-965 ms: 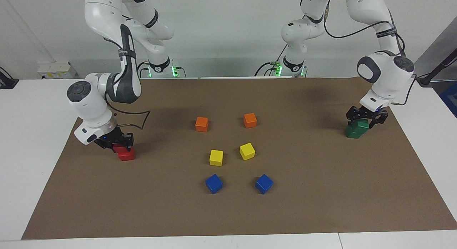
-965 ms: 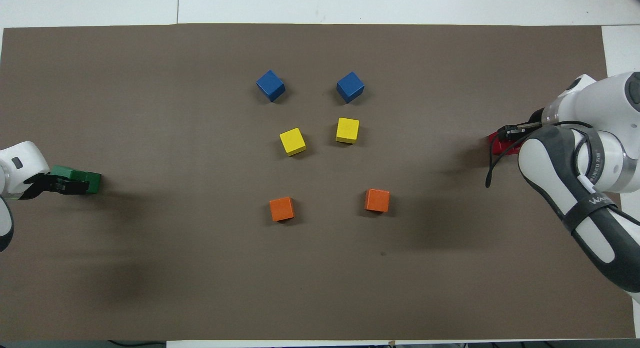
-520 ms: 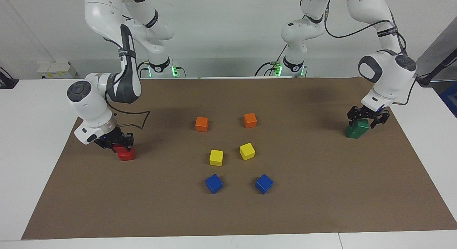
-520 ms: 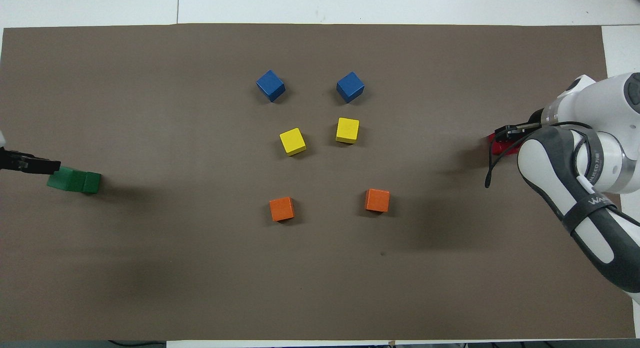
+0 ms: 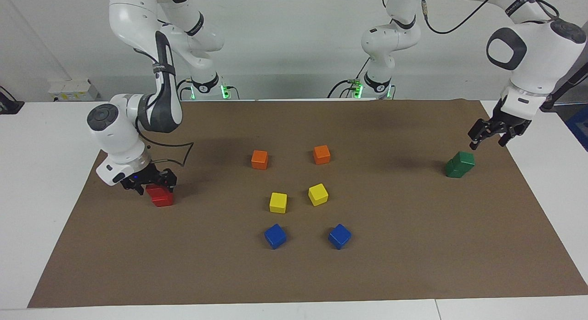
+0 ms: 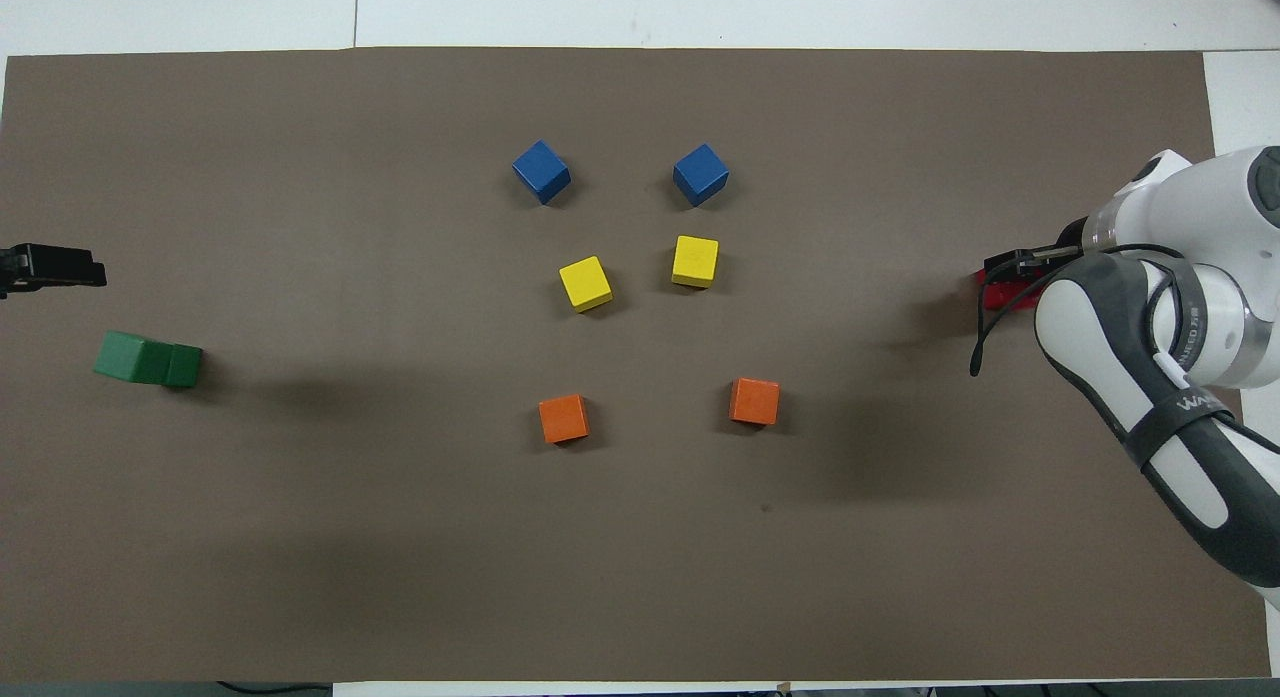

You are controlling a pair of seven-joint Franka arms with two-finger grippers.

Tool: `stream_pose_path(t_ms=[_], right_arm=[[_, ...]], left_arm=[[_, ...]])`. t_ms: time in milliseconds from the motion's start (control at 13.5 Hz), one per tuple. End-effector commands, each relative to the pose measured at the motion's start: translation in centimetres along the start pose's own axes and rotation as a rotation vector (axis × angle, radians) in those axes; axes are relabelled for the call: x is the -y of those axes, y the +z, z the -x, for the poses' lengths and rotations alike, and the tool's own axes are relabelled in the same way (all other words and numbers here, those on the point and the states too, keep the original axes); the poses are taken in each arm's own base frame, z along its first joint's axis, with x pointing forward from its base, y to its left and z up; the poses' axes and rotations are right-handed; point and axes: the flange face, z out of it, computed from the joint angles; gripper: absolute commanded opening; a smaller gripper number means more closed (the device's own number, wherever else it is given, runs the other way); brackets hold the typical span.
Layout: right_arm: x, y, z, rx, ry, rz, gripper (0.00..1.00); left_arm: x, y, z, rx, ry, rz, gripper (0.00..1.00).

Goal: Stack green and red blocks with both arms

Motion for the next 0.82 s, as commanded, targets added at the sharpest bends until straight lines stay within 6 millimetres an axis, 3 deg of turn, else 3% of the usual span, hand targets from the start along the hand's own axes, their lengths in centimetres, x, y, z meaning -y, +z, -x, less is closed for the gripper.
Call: stream_pose_path(t_ms=[0, 74, 297, 371, 594, 742], right_arm=[[0.5, -3.8, 0.2, 0.011, -0.037, -0.003, 1.0], [0.7, -4.9, 0.2, 0.027, -0.037, -0.006, 1.0], [2.1, -10.8, 1.4, 0.021, -0.059, -0.006, 1.0], [2.5, -12.4, 2.4, 0.039, -0.062, -0.008, 1.0], [2.9, -15.9, 4.4, 0.059, -0.066, -0.01, 1.0], [3.3, -18.5, 7.2, 0.141, -0.053, -0.019, 1.0]], left_arm=[[-1.5, -4.2, 0.0, 0.053, -0.038, -0.003, 1.0], [-1.9, -5.1, 0.1, 0.062, -0.033, 0.0, 1.0], [-3.0, -5.7, 0.9, 0.116, -0.017, 0.002, 1.0], [-3.1, -5.8, 1.2, 0.137, -0.025, 0.001, 1.0], [-3.4, -8.6, 2.0, 0.138, -0.035, -0.001, 1.0], [-3.6, -9.6, 2.5, 0.142, -0.033, -0.001, 1.0]])
